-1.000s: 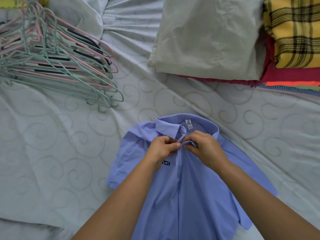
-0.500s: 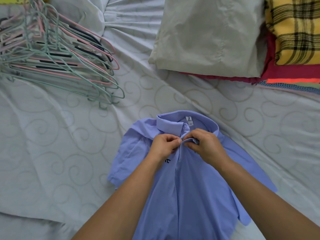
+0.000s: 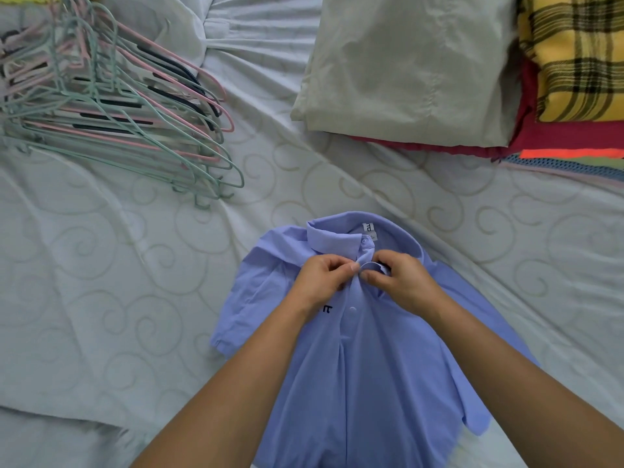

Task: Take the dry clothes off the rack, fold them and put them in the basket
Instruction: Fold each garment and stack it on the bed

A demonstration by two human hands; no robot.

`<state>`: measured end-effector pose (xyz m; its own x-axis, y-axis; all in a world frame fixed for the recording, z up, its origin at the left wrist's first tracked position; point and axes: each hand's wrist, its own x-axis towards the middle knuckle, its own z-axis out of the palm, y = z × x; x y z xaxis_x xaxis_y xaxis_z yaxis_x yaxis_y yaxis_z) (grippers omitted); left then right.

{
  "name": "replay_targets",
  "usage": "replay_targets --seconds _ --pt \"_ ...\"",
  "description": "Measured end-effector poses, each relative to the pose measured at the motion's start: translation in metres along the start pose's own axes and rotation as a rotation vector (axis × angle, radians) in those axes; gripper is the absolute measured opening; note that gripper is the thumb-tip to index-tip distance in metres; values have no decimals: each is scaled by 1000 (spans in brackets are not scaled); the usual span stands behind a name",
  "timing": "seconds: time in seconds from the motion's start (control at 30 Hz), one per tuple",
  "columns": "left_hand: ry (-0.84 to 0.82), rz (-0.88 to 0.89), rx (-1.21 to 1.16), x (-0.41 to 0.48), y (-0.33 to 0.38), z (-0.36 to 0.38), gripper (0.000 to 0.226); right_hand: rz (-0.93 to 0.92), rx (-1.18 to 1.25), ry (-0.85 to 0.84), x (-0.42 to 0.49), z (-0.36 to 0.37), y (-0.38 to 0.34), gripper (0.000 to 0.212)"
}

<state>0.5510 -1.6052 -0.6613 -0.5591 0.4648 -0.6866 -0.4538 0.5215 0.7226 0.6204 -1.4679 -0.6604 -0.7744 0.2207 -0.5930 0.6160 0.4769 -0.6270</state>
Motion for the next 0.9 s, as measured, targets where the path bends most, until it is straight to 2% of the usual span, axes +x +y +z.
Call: replay_targets --seconds 0.1,0.23,0.37,0.43,0.47,0.5,0.53,0.6,0.63,0.67,0.7,0.77,0.8,0.83,0.9 --pt "-49 -5 48 -2 -2 -1 3 -1 -140 -89 -1 -1 0 30" --pt "-15 10 156 2 -5 0 7 -10 -59 -106 1 -2 -1 32" --pt "44 24 133 7 -7 4 8 -58 -21 -68 6 -5 0 34" --pt "66 52 162 10 -5 1 9 -124 -57 -110 10 -9 2 29" --pt "118 94 177 11 -3 -5 9 -174 -11 -88 11 -14 3 19" --pt "217 155 195 13 -2 -16 9 -225 74 2 12 -20 8 14" --pt "364 218 237 16 -1 -32 8 -201 170 174 11 -28 18 30" --pt "615 253 440 25 -3 -66 23 -22 308 547 2 -48 48 53" --pt "627 193 548 30 -4 -81 38 124 299 622 -3 -54 66 60" --pt "546 100 641 37 -6 -91 49 217 244 586 -8 -56 79 63" --pt "423 21 718 42 -5 -95 50 256 129 478 -11 -52 92 60" --pt "232 -36 740 49 1 -94 26 240 -40 274 -13 -39 104 38" --pt "202 -23 654 51 6 -95 17 238 -18 260 -12 -37 103 23" --pt "199 -8 534 51 13 -98 19 221 -10 286 -10 -39 104 12" --pt "221 18 311 48 22 -108 24 166 -49 427 -9 -48 108 17"
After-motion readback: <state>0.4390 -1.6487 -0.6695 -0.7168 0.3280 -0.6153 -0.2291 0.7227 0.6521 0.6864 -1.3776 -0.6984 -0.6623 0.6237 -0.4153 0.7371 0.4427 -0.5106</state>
